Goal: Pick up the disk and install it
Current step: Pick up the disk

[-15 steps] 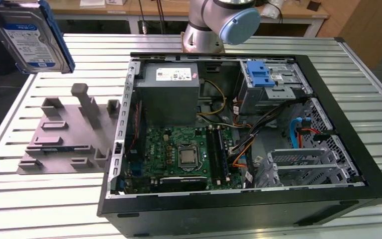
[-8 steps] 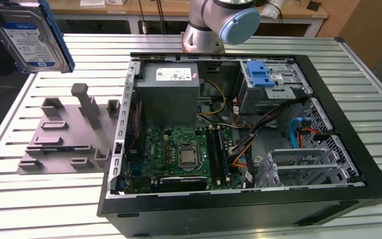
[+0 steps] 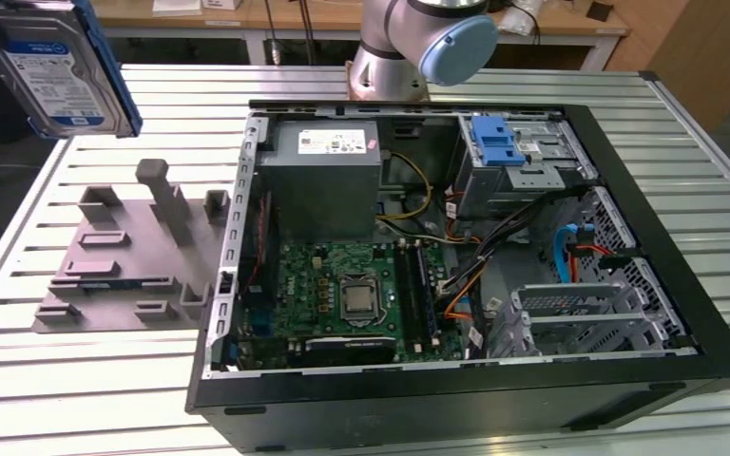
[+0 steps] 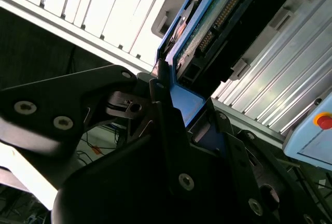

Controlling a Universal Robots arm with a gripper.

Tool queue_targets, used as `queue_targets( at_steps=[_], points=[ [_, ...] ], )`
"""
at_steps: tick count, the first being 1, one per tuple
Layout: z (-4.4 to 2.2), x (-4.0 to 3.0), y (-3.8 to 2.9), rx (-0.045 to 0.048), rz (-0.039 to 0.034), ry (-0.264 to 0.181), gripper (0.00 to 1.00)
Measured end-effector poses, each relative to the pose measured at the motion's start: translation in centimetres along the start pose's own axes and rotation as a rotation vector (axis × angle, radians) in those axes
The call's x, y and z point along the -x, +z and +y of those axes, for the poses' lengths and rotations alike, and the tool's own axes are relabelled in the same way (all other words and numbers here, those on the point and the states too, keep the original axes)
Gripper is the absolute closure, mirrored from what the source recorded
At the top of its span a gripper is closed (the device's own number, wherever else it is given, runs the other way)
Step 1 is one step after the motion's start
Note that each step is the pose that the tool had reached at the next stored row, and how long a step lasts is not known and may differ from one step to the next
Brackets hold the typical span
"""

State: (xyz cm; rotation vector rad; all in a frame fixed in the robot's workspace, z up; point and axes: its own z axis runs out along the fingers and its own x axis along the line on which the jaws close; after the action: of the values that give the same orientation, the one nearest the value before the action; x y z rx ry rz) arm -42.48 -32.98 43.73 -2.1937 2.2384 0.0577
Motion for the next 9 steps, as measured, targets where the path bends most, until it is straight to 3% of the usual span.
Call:
queue_targets(
  at_steps=[9],
  points=[
    [0.00,0.01,-0.20,0.0000,0.0000,0.000,0.64]
  ],
)
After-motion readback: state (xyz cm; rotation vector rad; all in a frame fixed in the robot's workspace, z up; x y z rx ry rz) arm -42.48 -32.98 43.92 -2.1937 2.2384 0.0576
